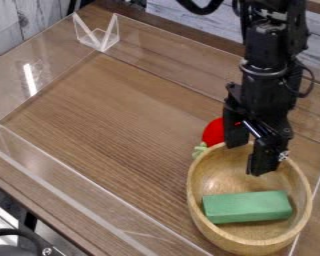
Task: Put the green block in the brown bowl
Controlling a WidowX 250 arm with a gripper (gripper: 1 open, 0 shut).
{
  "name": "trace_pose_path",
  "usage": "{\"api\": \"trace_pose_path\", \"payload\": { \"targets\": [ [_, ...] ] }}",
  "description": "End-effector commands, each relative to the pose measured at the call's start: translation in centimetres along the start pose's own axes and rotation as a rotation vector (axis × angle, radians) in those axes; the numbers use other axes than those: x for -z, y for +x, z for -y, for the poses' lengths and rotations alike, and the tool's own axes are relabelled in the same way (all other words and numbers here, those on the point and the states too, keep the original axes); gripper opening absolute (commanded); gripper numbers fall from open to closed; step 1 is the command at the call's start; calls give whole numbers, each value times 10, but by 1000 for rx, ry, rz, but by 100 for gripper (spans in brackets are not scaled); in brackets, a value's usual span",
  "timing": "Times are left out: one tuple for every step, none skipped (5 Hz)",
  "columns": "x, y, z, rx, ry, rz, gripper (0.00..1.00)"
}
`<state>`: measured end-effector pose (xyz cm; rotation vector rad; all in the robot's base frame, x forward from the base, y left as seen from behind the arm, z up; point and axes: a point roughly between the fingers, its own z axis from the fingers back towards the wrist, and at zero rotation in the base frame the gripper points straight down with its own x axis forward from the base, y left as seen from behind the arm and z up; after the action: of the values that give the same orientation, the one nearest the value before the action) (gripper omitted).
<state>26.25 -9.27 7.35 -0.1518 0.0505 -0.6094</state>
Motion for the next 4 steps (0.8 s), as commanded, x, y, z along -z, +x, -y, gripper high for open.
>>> {"api": "trace_pose_path", "payload": {
  "targets": [
    [-7, 6, -9, -23, 24, 52, 100],
    [2, 5, -17, -59, 24, 47, 100],
    [-3, -6, -13, -81, 29, 43, 100],
    [-11, -17, -6, -102, 38, 44, 100]
  ]
}}
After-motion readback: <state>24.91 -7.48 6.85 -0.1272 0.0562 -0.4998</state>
